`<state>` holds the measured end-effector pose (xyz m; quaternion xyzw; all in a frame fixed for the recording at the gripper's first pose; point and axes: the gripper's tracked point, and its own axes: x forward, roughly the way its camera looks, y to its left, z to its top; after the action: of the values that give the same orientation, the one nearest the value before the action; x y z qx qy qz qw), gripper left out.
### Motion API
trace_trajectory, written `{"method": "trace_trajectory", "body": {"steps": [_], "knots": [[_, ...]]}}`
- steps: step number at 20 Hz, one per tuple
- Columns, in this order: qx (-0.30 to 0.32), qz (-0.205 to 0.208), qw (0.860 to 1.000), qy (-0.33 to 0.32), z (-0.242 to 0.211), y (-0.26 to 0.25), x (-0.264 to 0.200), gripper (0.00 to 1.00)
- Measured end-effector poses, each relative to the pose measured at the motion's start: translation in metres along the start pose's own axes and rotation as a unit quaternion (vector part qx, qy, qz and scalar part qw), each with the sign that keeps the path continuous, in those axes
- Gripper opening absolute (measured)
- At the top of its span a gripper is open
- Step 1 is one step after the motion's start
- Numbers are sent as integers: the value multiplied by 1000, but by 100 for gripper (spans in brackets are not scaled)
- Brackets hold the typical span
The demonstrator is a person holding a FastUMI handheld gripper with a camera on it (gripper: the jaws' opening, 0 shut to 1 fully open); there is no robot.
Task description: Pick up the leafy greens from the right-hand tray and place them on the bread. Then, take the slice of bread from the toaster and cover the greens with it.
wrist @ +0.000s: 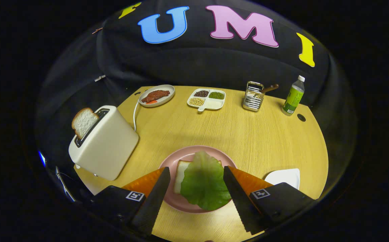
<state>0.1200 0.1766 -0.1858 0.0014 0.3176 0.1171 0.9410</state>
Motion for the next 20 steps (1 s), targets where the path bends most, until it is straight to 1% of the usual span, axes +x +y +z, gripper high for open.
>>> {"method": "trace_trajectory", "body": {"steps": [4, 10, 13, 16, 20], "knots": [[-25, 32, 999, -34, 27, 30, -21, 99], [-48, 85, 993, -68, 60, 90, -35, 99], [-89, 101, 987, -90, 74, 118, -39, 99], [-125, 133, 978, -104, 81, 159, -47, 98], [-136, 179, 968, -114, 89, 214, -53, 98]]}}
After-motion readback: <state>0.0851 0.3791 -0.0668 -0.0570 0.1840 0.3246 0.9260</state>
